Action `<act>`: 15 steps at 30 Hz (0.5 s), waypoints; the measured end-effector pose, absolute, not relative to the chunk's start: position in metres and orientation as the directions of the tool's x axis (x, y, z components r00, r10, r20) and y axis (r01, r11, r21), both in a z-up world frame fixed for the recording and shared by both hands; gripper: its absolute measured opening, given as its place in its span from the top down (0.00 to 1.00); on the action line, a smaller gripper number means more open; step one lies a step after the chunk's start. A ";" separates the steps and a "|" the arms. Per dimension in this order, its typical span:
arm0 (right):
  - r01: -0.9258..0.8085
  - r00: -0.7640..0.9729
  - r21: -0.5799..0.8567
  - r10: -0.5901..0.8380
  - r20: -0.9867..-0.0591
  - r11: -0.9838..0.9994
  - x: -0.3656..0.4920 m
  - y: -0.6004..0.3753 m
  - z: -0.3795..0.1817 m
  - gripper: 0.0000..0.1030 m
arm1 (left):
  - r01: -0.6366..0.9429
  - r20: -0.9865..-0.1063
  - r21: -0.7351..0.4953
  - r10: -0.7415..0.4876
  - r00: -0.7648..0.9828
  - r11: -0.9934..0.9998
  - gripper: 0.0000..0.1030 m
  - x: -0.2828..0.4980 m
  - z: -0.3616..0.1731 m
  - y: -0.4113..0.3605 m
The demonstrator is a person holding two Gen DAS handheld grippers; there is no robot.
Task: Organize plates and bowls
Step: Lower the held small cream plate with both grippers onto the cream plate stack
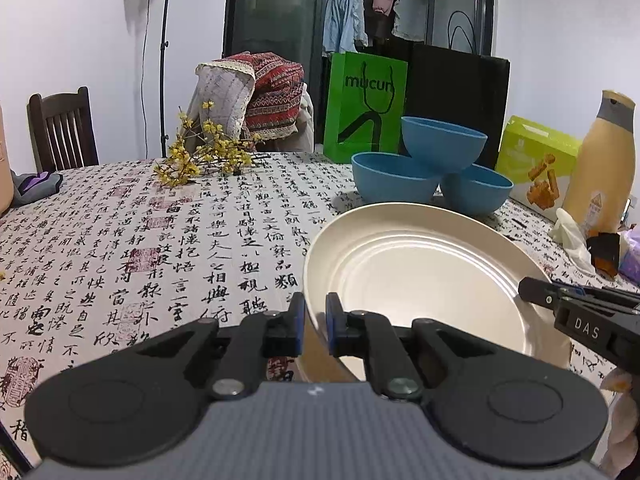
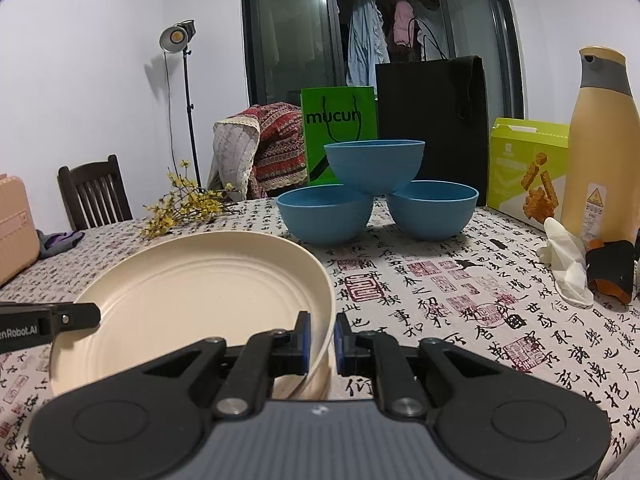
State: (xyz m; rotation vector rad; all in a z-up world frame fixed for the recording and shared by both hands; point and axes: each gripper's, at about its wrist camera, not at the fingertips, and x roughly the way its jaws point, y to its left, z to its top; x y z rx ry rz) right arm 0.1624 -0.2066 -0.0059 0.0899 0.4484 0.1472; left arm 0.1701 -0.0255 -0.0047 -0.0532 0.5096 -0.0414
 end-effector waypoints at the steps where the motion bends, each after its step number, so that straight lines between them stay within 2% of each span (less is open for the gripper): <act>1: -0.121 0.890 0.117 0.160 -0.426 0.986 0.163 -0.206 -0.006 0.89 | 0.025 -0.487 -0.057 -0.050 0.872 0.998 0.90 0.170 -0.006 -0.026; 15: -0.118 0.889 0.055 0.131 -0.439 0.991 0.166 -0.198 -0.017 0.88 | 0.021 -0.497 0.003 -0.017 0.868 1.000 0.90 0.174 -0.017 -0.033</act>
